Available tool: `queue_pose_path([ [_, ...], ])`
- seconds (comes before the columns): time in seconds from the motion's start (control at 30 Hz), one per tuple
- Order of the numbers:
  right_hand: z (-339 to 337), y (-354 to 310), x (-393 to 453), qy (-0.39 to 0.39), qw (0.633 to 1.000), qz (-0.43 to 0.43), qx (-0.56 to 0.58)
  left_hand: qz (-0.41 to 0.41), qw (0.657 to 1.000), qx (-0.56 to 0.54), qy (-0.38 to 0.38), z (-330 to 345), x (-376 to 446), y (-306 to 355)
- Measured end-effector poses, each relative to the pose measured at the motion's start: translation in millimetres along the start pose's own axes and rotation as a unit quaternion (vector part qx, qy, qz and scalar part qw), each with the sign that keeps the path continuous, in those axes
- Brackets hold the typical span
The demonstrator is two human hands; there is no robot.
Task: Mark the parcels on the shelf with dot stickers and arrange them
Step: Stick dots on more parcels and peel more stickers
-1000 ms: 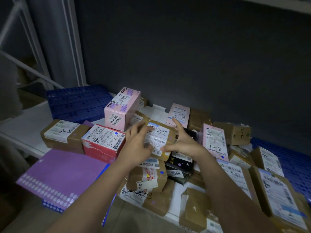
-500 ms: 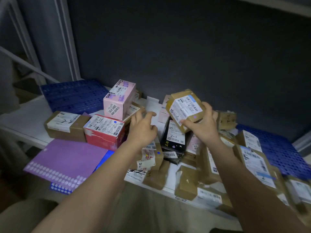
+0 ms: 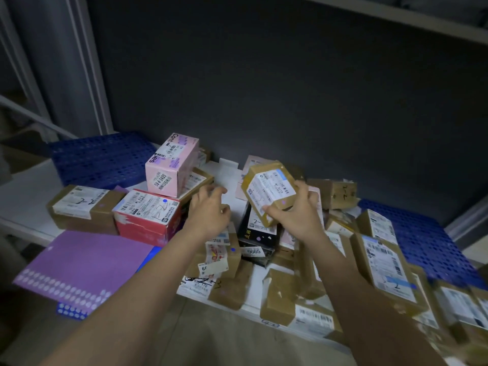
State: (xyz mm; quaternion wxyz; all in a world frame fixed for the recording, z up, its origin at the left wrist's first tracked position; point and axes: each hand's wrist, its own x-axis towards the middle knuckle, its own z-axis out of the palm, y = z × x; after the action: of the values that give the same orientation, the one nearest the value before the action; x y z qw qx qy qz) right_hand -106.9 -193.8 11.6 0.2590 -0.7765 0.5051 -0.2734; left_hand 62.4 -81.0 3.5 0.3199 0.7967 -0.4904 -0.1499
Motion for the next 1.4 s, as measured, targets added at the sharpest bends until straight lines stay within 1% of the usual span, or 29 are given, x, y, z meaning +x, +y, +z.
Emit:
queue_pose_path([
  [0.1,22,-8,7,-0.014,0.997,-0.019,-0.07,-0.012,1.0,0.017,-0.015,4,13,-1],
  [0.2,39,-15,17,-0.019,0.997,-0.025,-0.075,-0.012,1.0,0.007,-0.026,6,27,-2],
  [0.3,50,-19,32,-0.026,0.997,-0.03,-0.065,-0.002,1.0,0.0,-0.02,4,40,-6],
  [0.4,58,-29,57,-0.009,0.998,-0.045,-0.044,0.004,1.0,0.01,-0.005,-4,53,-18],
  [0.47,65,-39,76,-0.002,0.999,-0.039,-0.018,0.015,0.998,0.056,0.026,-11,65,-27],
  [0.57,83,-48,106,0.0,1.0,-0.021,0.012,0.035,0.979,0.168,0.112,-24,88,-37],
  [0.63,100,-53,124,0.003,1.0,-0.03,-0.007,0.012,0.964,0.225,0.144,-35,103,-44],
  [0.7,118,-58,141,-0.01,0.999,-0.032,-0.033,-0.033,0.952,0.266,0.145,-47,116,-57],
  [0.77,139,-61,155,-0.026,0.999,-0.015,-0.033,-0.087,0.946,0.289,0.121,-57,125,-71],
  [0.83,158,-63,167,-0.022,0.999,-0.004,-0.038,-0.136,0.953,0.26,0.08,-66,131,-81],
  [0.9,174,-65,176,-0.011,0.999,-0.001,-0.052,-0.154,0.967,0.196,0.042,-73,135,-87],
  [0.93,180,-67,180,-0.007,0.998,0.0,-0.056,-0.153,0.972,0.172,0.037,-76,136,-89],
  [1.07,197,-70,194,-0.023,0.997,0.019,-0.072,-0.145,0.978,0.132,0.074,-91,143,-105],
  [1.17,204,-76,201,-0.06,0.992,0.047,-0.098,-0.151,0.976,0.105,0.118,-101,151,-123],
  [1.23,206,-84,202,-0.073,0.985,0.059,-0.145,-0.162,0.972,0.099,0.141,-107,157,-137],
  [1.3,212,-96,204,-0.058,0.976,0.006,-0.21,-0.175,0.966,0.104,0.159,-112,163,-150],
  [1.33,217,-103,205,-0.055,0.974,-0.035,-0.216,-0.178,0.964,0.106,0.168,-114,166,-157],
  [1.4,228,-117,209,-0.079,0.971,-0.114,-0.197,-0.178,0.96,0.111,0.185,-114,172,-172],
])
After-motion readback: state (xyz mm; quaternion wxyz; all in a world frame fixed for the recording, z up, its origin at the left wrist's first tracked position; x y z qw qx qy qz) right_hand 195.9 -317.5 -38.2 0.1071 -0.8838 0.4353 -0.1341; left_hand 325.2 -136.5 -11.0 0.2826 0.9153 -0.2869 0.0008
